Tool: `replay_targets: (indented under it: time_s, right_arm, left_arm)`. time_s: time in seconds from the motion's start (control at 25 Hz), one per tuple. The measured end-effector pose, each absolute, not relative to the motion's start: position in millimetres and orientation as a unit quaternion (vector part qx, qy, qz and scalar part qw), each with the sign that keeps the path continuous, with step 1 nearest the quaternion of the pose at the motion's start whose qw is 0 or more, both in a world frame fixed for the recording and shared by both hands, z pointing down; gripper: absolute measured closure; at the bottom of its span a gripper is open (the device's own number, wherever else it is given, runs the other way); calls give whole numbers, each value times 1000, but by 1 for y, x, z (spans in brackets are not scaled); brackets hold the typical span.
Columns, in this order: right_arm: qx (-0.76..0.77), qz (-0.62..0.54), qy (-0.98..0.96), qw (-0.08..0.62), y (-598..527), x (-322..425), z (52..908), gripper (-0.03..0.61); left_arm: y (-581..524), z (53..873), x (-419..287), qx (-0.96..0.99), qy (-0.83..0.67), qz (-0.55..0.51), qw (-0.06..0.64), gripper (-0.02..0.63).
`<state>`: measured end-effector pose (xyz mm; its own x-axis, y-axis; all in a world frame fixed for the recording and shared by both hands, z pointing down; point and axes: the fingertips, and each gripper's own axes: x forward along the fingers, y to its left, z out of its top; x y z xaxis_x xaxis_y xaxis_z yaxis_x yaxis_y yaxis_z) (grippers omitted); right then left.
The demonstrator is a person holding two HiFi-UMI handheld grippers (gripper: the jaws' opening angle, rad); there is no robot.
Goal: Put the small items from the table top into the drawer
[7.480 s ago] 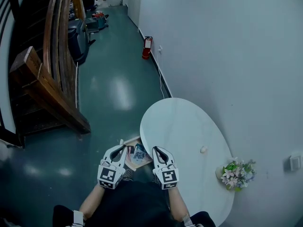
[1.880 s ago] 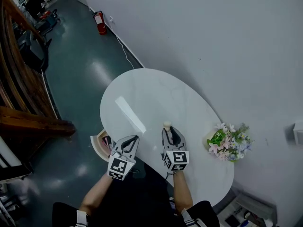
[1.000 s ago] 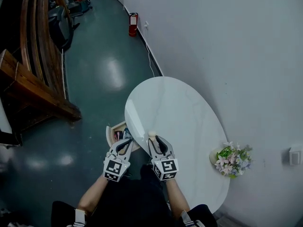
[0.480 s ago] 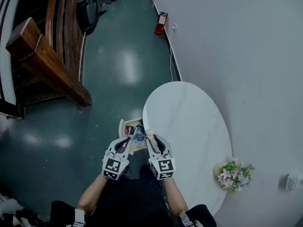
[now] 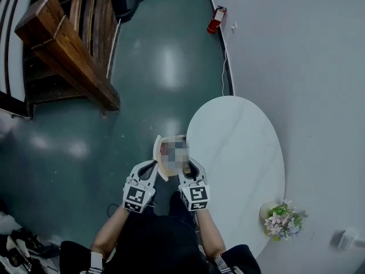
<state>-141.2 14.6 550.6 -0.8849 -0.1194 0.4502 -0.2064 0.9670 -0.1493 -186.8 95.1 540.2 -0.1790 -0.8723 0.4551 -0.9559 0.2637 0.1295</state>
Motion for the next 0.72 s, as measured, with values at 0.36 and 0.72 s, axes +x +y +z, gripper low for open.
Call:
replay_targets:
  time_s: [0.36, 0.72]
  right_arm:
    - [68, 107, -954, 271, 26, -155, 609, 433]
    - [58, 108, -940, 319, 38, -159, 678, 433]
  left_arm:
    - [104, 579, -202, 585, -767, 90, 248, 593]
    - [109, 623, -208, 583, -760, 94, 272, 594]
